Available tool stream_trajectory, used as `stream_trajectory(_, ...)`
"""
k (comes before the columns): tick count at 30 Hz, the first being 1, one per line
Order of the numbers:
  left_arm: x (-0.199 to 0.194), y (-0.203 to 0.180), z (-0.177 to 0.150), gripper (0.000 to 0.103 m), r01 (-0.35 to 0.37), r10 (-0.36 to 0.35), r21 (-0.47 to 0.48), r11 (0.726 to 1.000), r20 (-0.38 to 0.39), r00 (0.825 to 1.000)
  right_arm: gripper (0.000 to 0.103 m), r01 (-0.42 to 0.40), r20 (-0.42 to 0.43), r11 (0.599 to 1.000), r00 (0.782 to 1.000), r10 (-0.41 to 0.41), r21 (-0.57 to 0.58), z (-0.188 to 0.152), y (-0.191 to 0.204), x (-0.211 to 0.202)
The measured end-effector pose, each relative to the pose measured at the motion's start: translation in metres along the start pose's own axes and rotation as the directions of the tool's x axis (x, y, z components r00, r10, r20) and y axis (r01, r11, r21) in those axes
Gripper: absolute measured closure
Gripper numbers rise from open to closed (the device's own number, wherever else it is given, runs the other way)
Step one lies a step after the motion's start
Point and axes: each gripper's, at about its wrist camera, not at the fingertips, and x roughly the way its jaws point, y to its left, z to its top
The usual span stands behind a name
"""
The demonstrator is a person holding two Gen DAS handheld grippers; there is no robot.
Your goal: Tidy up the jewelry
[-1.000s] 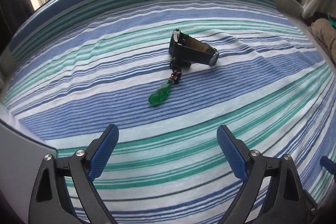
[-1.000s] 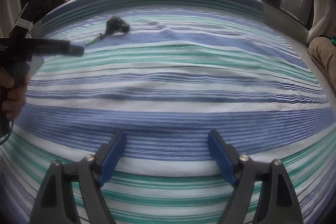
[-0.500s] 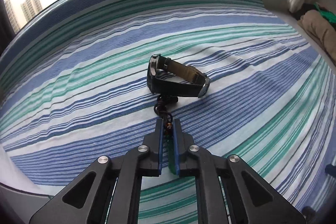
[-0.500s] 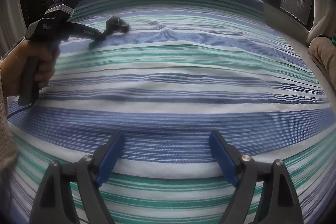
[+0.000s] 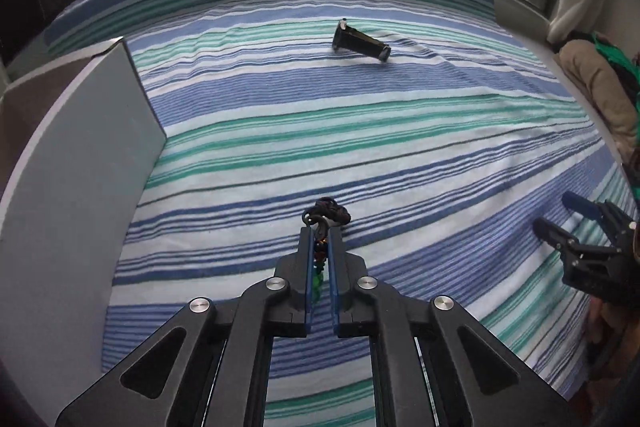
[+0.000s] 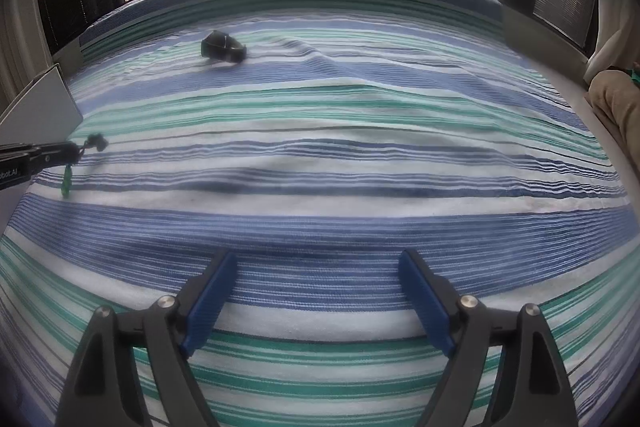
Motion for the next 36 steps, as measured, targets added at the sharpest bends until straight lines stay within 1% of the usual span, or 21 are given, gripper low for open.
stream_trajectory(2, -0.009, 0.009, -0.015, 0.098, -0.006, 0.006, -0.015, 1.000, 0.009, 1.000, 0.017, 0.001, 0.000, 1.000, 1.000, -0.001, 0.000, 0.000, 0.000, 0.000)
stream_trajectory(5, -0.013, 0.008, -0.026, 0.097, -0.034, 0.035, -0.014, 0.999, 0.035, 0.999, 0.018, 0.000, 0.000, 1.000, 1.000, 0.000, 0.000, 0.000, 0.000, 0.000)
stream_trajectory(6, -0.011, 0.008, -0.026, 0.090, -0.034, 0.034, -0.022, 0.999, 0.035, 0.999, 0.017, 0.000, 0.000, 1.000, 1.000, 0.000, 0.000, 0.000, 0.000, 0.000)
stream_trajectory(7, -0.009, 0.009, -0.029, 0.069, -0.028, 0.029, -0.032, 0.999, 0.030, 0.999, 0.018, 0.000, 0.000, 1.000, 1.000, 0.000, 0.000, 0.000, 0.000, 0.000)
stream_trajectory(8, -0.007, 0.011, -0.031, 0.056, -0.028, 0.029, -0.042, 0.999, 0.028, 0.999, 0.018, 0.000, 0.000, 1.000, 1.000, 0.000, 0.000, 0.000, 0.000, 0.000)
stream_trajectory(9, -0.005, 0.012, -0.033, 0.032, -0.035, 0.037, -0.052, 0.998, 0.033, 0.999, 0.018, 0.000, 0.000, 1.000, 1.000, 0.000, 0.000, 0.000, 0.000, 0.000)
stream_trajectory(10, -0.002, 0.013, -0.034, 0.023, -0.049, 0.051, -0.063, 0.997, 0.039, 0.998, 0.018, 0.000, 0.000, 1.000, 1.000, 0.000, 0.000, 0.000, 0.000, 0.000)
stream_trajectory(12, 0.006, 0.015, -0.037, 0.023, -0.061, 0.063, -0.071, 0.996, 0.025, 0.998, 0.018, 0.001, 0.000, 1.000, 1.000, -0.001, 0.000, 0.000, 0.000, 0.000)
stream_trajectory(13, 0.005, 0.014, -0.039, 0.022, -0.077, 0.080, -0.056, 0.995, 0.046, 0.996, 0.018, 0.001, 0.000, 1.000, 1.000, -0.001, 0.000, 0.000, 0.000, 0.000)
stream_trajectory(14, 0.008, 0.013, -0.040, 0.020, -0.099, 0.101, -0.040, 0.994, 0.047, 0.994, 0.018, 0.001, 0.000, 1.000, 1.000, -0.001, 0.000, 0.000, 0.000, 0.000)
stream_trajectory(15, 0.009, 0.012, -0.040, 0.018, -0.104, 0.106, -0.035, 0.994, 0.048, 0.993, 0.018, 0.001, 0.000, 1.000, 1.000, -0.001, 0.000, 0.000, 0.000, 0.000)
stream_trajectory(17, 0.011, 0.012, -0.040, 0.010, -0.107, 0.108, -0.034, 0.994, 0.036, 0.993, 0.018, 0.001, 0.000, 1.000, 1.000, -0.001, 0.000, 0.000, 0.000, 0.000)
stream_trajectory(18, 0.013, 0.013, -0.040, 0.002, -0.112, 0.112, -0.035, 0.993, 0.025, 0.993, 0.018, 0.002, 0.000, 1.000, 1.000, -0.002, 0.000, 0.000, 0.000, 0.000)
stream_trajectory(19, 0.014, 0.014, -0.040, 0.000, -0.113, 0.114, -0.039, 0.993, 0.019, 0.993, 0.018, 0.002, 0.000, 1.000, 1.000, -0.002, 0.000, 0.000, 0.000, 0.000)
stream_trajectory(36, 0.015, 0.013, -0.042, 0.001, -0.111, 0.112, -0.043, 0.993, 0.027, 0.993, 0.017, 0.002, -0.001, 1.000, 1.000, -0.002, 0.000, -0.001, -0.001, -0.001)
